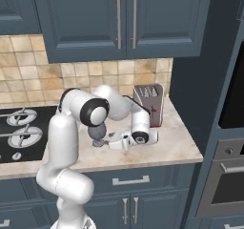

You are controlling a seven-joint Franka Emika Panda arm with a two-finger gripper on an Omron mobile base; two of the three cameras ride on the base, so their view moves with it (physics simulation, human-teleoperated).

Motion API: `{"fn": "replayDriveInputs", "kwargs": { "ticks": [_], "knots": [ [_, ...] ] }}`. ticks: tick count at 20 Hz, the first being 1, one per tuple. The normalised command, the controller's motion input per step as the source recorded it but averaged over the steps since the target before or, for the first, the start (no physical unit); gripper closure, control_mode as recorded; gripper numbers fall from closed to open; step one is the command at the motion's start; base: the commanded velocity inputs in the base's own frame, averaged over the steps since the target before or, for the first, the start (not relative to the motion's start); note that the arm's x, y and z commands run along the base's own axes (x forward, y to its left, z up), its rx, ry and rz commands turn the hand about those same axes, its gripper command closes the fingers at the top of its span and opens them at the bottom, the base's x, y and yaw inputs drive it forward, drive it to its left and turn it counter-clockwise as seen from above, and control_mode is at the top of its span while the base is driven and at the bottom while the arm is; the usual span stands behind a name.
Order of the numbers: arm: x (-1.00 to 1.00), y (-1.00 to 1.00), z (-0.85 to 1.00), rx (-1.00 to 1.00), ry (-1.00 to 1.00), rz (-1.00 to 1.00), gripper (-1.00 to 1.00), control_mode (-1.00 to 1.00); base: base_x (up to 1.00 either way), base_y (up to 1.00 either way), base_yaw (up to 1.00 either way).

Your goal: Retrieve the wine glasses from the counter and place one next to each plate.

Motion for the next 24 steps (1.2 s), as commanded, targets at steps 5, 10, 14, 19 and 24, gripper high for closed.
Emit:
{"fn": "replayDriveInputs", "kwargs": {
  "ticks": [5, 10, 14, 19, 24],
  "knots": [
    [0.00, 0.20, -0.18, 0.00, 0.09, 0.00, -1.00, -1.00, 0.00, 0.00, 0.00],
    [0.00, 0.22, -0.23, 0.00, 0.08, 0.00, -1.00, -1.00, 0.00, 0.00, 0.00],
    [0.00, 0.35, -0.23, 0.00, 0.01, 0.00, -1.00, -1.00, 0.00, 0.00, 0.00],
    [-0.09, 0.47, -0.25, 0.00, -0.10, 0.00, -1.00, -1.00, 0.00, 0.00, 0.00],
    [-0.07, 0.42, -0.27, 0.00, -0.04, 0.00, -1.00, -1.00, 0.00, 0.00, 0.00]
  ]
}}
